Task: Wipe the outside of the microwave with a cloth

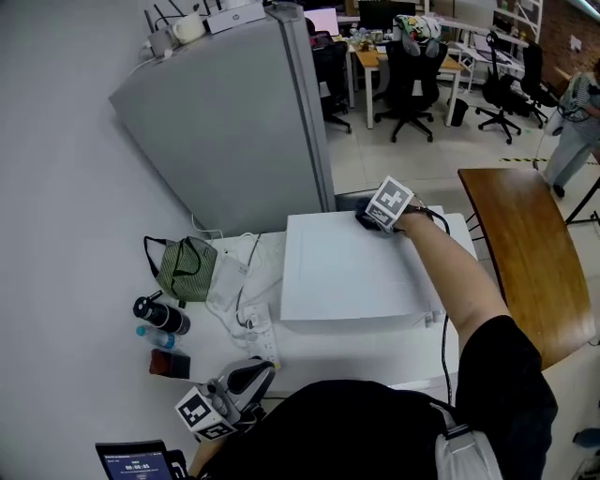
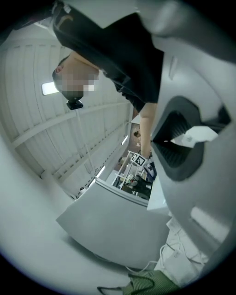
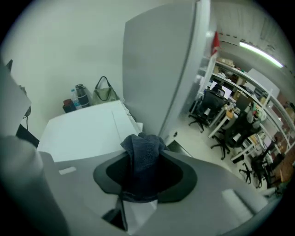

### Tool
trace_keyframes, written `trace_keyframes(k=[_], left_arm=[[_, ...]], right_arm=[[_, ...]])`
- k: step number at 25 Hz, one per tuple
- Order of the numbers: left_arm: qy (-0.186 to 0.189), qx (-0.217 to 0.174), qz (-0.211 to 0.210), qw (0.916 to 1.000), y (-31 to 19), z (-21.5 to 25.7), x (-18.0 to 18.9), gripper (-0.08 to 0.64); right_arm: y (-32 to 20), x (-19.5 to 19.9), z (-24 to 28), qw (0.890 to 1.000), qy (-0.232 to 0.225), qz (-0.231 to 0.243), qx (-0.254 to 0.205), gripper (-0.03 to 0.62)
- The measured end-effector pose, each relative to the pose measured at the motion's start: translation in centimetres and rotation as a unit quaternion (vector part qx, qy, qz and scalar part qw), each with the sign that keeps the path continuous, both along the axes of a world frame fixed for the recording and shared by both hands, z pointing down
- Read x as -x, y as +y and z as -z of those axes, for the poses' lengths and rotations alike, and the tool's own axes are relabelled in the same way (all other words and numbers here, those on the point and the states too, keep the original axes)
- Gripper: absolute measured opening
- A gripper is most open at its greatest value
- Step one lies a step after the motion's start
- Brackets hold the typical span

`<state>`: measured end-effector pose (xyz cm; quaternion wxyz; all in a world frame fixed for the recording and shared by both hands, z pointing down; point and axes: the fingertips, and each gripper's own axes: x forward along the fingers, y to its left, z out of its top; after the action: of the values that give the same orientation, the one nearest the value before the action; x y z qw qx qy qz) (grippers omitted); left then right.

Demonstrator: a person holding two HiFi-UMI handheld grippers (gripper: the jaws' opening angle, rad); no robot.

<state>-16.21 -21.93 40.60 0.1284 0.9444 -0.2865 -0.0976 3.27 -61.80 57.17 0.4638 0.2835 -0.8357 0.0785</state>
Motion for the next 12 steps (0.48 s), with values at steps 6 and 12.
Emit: trace_keyframes(k=[6,12], left_arm=[[0.004,-0.004,-0.065,0.9979,-1.1,0.7,-5.3,0.003],[0.014,-0.008,-0.073,0.9972,-0.6,0.8,-5.1,0.003]], right_arm=[[1.7,-18.9,-0.1,0.994,-0.004,-0.109,-0.003,0.140],[3.0,-16.7,2.4,0.995,-0.025,-0.091,-0.025,0.141]])
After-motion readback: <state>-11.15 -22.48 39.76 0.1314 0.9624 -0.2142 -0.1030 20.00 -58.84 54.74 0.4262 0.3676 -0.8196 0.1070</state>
